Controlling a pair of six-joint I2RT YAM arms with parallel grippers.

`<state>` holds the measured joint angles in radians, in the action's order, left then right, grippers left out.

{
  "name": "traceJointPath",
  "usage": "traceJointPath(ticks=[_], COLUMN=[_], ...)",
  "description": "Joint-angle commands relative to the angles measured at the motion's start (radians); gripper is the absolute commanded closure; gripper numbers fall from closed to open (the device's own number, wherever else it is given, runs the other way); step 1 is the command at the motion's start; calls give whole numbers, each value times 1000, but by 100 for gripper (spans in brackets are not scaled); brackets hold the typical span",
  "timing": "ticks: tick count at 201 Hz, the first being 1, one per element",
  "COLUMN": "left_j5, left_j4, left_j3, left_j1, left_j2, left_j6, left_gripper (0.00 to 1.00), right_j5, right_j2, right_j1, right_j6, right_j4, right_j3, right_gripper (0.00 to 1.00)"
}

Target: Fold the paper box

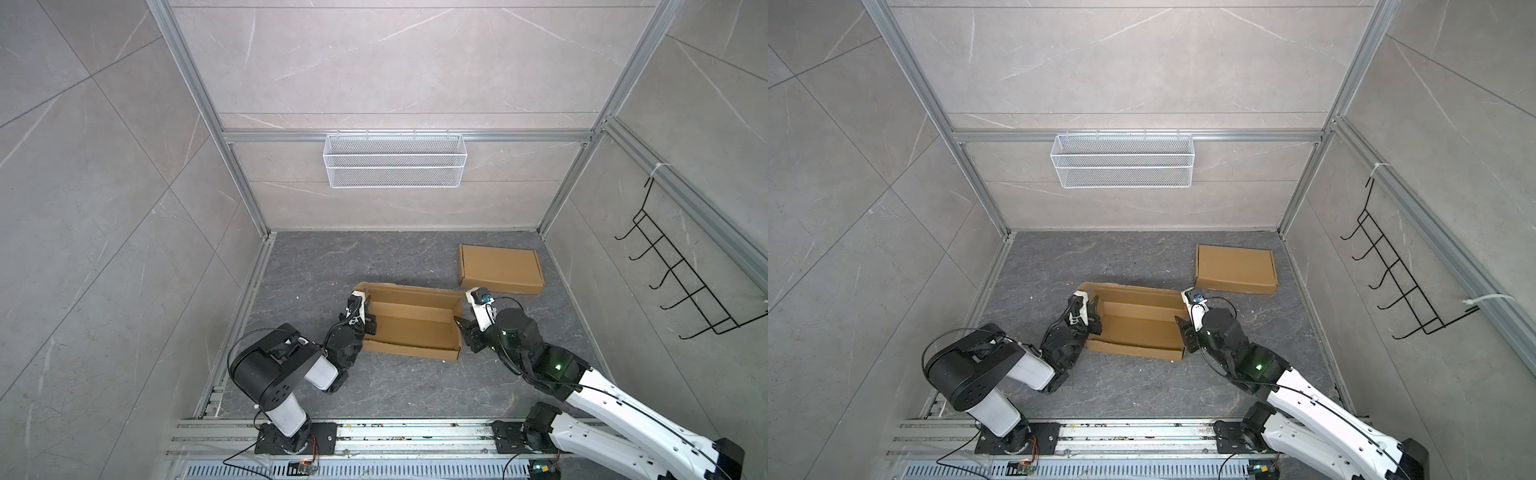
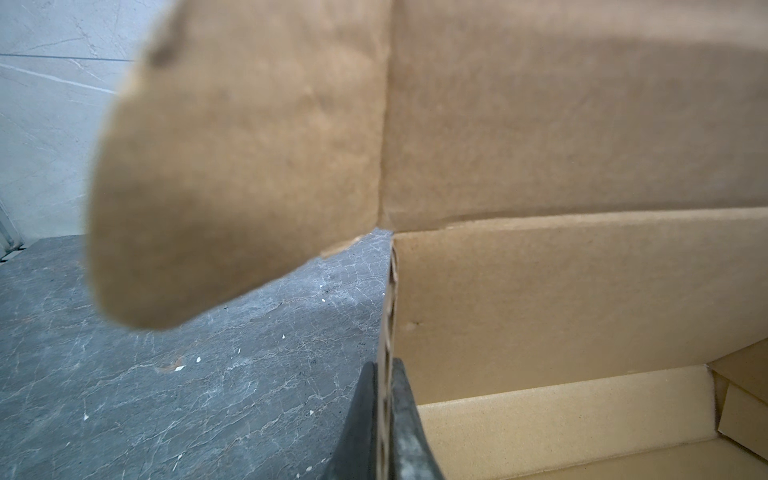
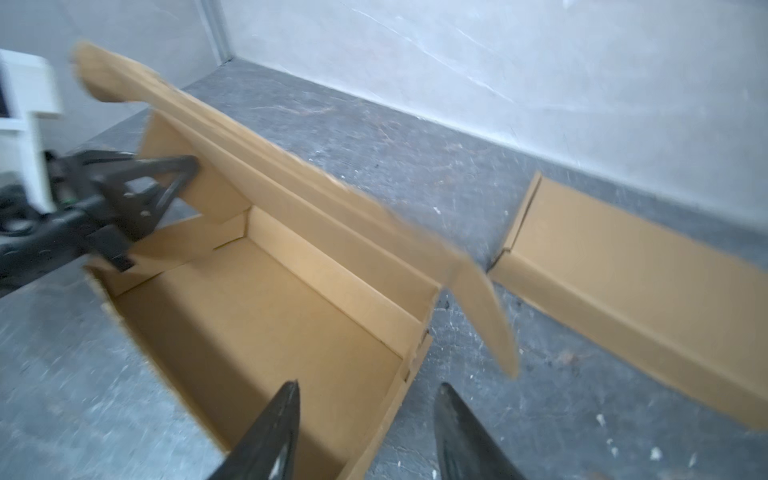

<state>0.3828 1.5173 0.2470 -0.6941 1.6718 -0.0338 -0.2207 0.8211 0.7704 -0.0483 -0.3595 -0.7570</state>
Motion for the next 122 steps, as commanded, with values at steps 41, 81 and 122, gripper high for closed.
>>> traceJointPath(ticks=[41, 81, 122], left_j5=[-28, -23, -29], left_j4=[-106, -105, -105], left_j3=[-14, -17, -12], left_j1=[-9, -9, -8], left_j2=[62, 63, 72], left_j6=[52, 51, 55], left_gripper=[100, 100, 100], right_j5=[101, 119, 160], right_j2=[436, 680, 759], right_j1=[-3, -3, -3], right_j6=[328, 426, 465], right_j4=[-433, -574, -588], right_j3=[-535, -803, -860], right_gripper=[43, 41, 42])
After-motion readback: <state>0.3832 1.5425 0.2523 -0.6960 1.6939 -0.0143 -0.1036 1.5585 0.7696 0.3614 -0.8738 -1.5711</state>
